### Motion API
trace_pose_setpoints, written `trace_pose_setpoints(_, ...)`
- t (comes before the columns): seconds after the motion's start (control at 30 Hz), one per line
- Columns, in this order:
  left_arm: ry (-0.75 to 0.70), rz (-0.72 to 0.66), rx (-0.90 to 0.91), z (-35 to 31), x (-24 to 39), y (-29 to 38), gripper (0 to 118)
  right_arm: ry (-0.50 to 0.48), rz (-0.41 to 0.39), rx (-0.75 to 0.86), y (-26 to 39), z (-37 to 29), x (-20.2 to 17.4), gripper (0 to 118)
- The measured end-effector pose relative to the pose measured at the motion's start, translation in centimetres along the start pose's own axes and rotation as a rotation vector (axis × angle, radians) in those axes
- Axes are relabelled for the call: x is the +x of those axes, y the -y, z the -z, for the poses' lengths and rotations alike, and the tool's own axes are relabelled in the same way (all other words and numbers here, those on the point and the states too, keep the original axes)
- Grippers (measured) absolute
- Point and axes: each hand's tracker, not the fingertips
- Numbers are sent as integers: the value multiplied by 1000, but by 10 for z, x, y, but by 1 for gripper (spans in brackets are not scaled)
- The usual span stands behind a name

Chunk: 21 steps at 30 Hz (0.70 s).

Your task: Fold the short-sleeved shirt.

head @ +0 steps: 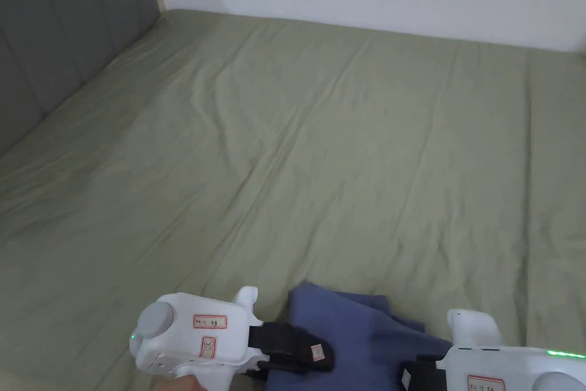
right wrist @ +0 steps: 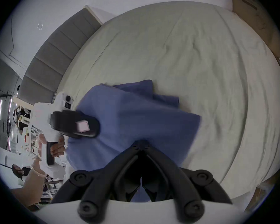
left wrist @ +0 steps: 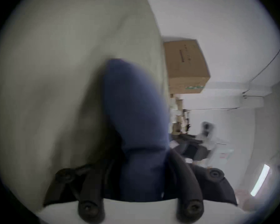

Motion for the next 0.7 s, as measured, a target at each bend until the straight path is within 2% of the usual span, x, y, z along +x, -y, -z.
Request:
trace_pose_setpoints(0.07, 75, -41, 0, -5, -1, 0, 29, -16, 21, 9, -3, -5, 1, 0)
trace_pose_setpoints(0.17, -30, 74, 36, -16, 26, -2, 29, -28, 28, 38, -9, -15, -3, 0)
trace_pose_setpoints(0.3, -123, 150, 66, -65, 36, -22, 29, -36, 17, 68, -18, -23, -8, 0)
trace_pose_setpoints(0.47, -507, 143, 148, -162, 17, -70, 29, -19, 35, 74, -25, -17, -6, 0)
trace_pose_setpoints(0.53, -784, 163, 240, -203, 24, -83, 29, -20, 53, 71, -25, -13, -4, 0)
trace_pose_setpoints(0.6, -1023, 243, 230, -231, 30, -95, 29, -20, 65, 61, -25, -7, -3, 0)
trace_pose_setpoints(0.63, -1146, 234, 223, -242, 27, -105, 30, -16, 69, 52, -26, -4, -3, 0)
trace_pose_setpoints(0.7, -1340, 304, 193, -256, 18, -120, 40, -6, 71, 41, -27, 2, -4, 0)
